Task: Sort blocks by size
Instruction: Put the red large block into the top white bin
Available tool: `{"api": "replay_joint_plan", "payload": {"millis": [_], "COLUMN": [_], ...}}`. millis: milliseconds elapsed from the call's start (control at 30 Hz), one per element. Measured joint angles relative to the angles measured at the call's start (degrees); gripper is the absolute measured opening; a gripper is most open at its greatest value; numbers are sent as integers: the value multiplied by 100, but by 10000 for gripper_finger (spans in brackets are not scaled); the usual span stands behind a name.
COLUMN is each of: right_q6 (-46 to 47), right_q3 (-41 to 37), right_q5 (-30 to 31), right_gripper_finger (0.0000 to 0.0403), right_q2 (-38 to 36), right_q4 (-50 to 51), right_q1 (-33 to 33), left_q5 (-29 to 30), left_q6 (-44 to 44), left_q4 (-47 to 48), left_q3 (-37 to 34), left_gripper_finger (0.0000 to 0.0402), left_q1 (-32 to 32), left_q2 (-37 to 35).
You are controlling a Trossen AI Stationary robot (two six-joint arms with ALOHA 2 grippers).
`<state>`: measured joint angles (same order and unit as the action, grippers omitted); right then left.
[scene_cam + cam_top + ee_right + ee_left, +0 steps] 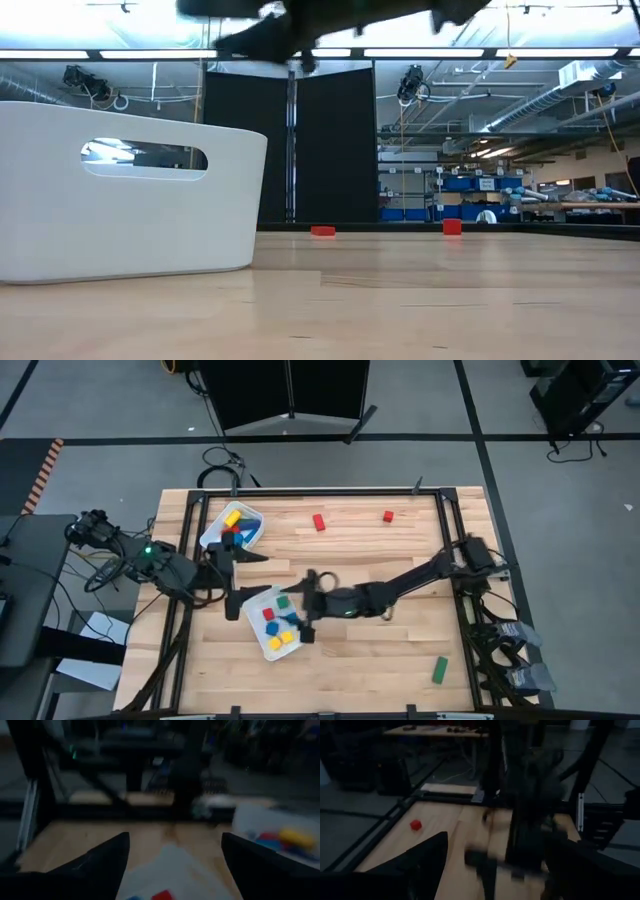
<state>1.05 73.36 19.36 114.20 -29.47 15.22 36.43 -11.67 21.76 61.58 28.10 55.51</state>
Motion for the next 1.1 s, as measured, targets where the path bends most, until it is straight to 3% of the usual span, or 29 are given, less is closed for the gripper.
{"api": "replay_joint_plan", "payload": {"millis": [100,267,467,667,800,967,1100], "right_q6": [-108,350,1214,1552,1569,1452,1213], "right_q3": [-892,-3084,-4712,-5025,-5025,-5025,-5025], "right_q5": [196,845,1519,2967,3458,3503,3503], "right_gripper_finger": [315,278,251,234,229,229,229], "right_q2": [-642,-2034,-3511,-4262,-4400,-4416,-4416], "right_q4": [-833,-1925,-2052,-818,-431,-422,-427], "right_q1": [18,20,474,1193,1381,1380,1379], "left_q5": [17,-119,-1437,-2909,-3360,-3637,-3353], "left_q6": [-373,-804,-828,-653,-662,-848,-1136], "left_q4": [207,653,515,-289,-237,626,1689], "left_q3": [0,0,1,11,420,1644,2986], "left_gripper_finger": [322,301,264,249,252,265,281], "left_q1": [-122,-624,-2008,-3449,-4335,-5098,-5443], "left_q2": [31,302,1259,2352,3199,4523,5640]}}
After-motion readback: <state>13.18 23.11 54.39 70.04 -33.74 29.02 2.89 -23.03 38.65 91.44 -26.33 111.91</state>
